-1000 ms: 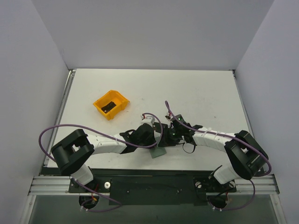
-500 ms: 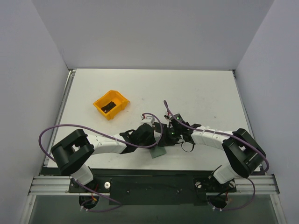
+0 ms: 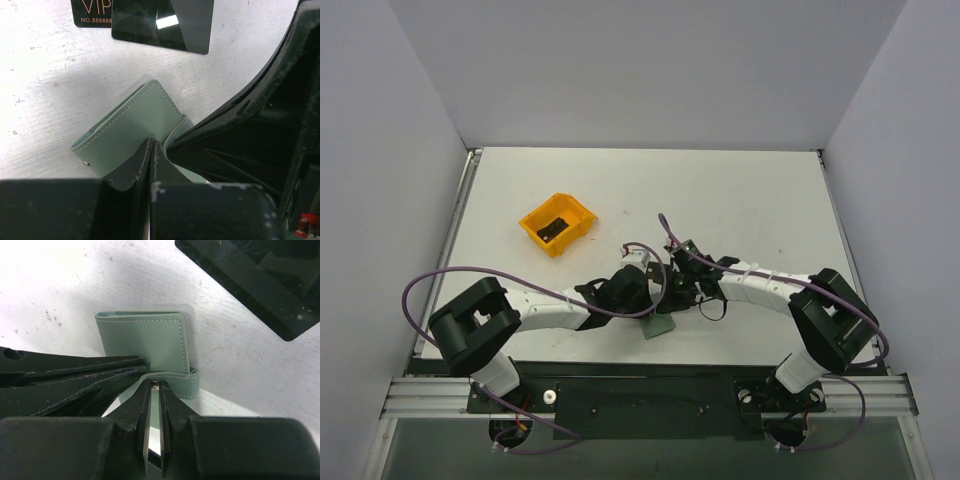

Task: Put the credit cards into the card holder
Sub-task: Close the card holder at the center of the board.

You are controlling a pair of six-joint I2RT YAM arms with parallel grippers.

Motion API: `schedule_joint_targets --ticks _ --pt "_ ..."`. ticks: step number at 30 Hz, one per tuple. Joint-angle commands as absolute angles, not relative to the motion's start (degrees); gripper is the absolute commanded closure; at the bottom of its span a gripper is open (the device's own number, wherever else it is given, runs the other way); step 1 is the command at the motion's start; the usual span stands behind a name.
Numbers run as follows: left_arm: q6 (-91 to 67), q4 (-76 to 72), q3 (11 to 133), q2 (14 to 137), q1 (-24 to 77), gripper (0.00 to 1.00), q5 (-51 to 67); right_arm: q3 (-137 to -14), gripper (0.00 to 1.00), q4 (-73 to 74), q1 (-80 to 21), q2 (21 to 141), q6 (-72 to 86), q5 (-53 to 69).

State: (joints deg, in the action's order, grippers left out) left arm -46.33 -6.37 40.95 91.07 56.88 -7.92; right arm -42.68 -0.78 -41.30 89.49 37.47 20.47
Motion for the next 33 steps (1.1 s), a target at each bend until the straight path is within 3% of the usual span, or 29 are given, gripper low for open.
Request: schedule_joint_targets --ticks 1,18,33 --pt "-46.76 -5.62 39.64 91.32 56.95 1.0 -6.77 -45.17 1.0 4.12 -43.5 93.78 37.0 14.42" --pt "-47.02 -6.77 37.97 90.88 56.78 1.0 -6.68 -50.71 1.0 13.53 -44.38 104.5 39.37 9.76" --pt "-45.09 4.04 42.1 79.46 55.64 1.0 -15.29 -44.56 1.0 0.8 -44.21 88.69 35.86 13.88"
